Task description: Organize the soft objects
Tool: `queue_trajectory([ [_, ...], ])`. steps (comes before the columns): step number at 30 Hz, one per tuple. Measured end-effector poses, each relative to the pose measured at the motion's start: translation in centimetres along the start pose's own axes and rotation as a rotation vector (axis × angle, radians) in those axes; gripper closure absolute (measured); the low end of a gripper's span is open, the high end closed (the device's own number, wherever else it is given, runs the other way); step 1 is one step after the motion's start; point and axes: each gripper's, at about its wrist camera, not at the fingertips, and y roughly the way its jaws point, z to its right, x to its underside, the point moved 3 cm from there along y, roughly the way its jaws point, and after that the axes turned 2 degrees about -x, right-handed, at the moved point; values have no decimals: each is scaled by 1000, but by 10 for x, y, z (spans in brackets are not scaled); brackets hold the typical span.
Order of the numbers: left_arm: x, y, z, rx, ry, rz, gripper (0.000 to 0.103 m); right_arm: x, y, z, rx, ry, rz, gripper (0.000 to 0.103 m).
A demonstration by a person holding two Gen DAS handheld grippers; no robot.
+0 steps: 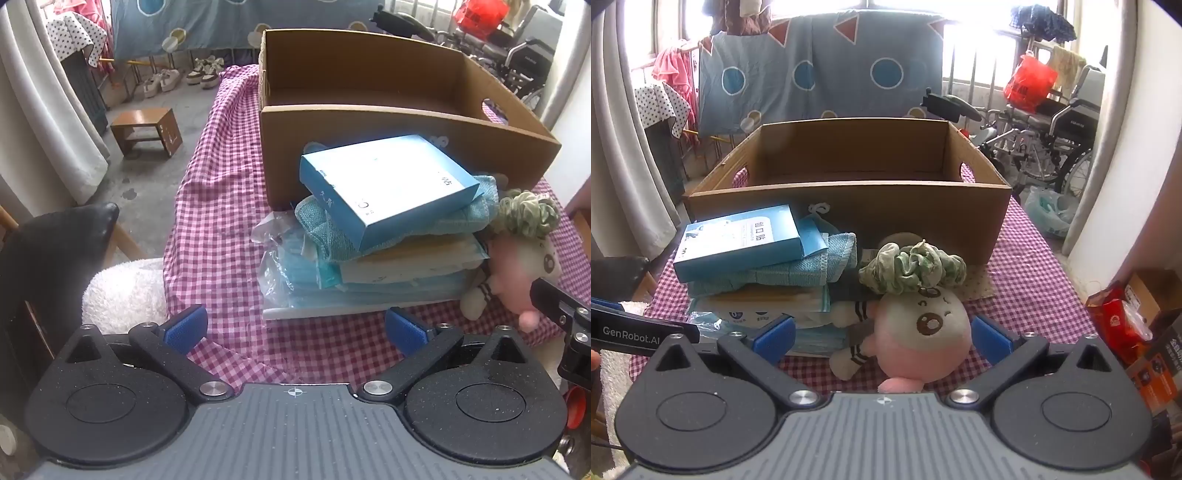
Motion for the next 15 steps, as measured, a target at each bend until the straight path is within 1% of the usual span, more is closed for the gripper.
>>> queue_trajectory([
  [6,0,0,0,1,-9,2,0,-2,0,2,-31,20,-34,0],
  [7,0,0,-4,-2,-8,4,0,-1,3,2,-26,8,-41,0],
  [10,-1,-3,-3,-23,11,4,0,-1,1,-1,-26,4,-37,0],
  [15,3,-4,-2,-26,10,4,0,-1,1,0,-29,7,-46,0],
])
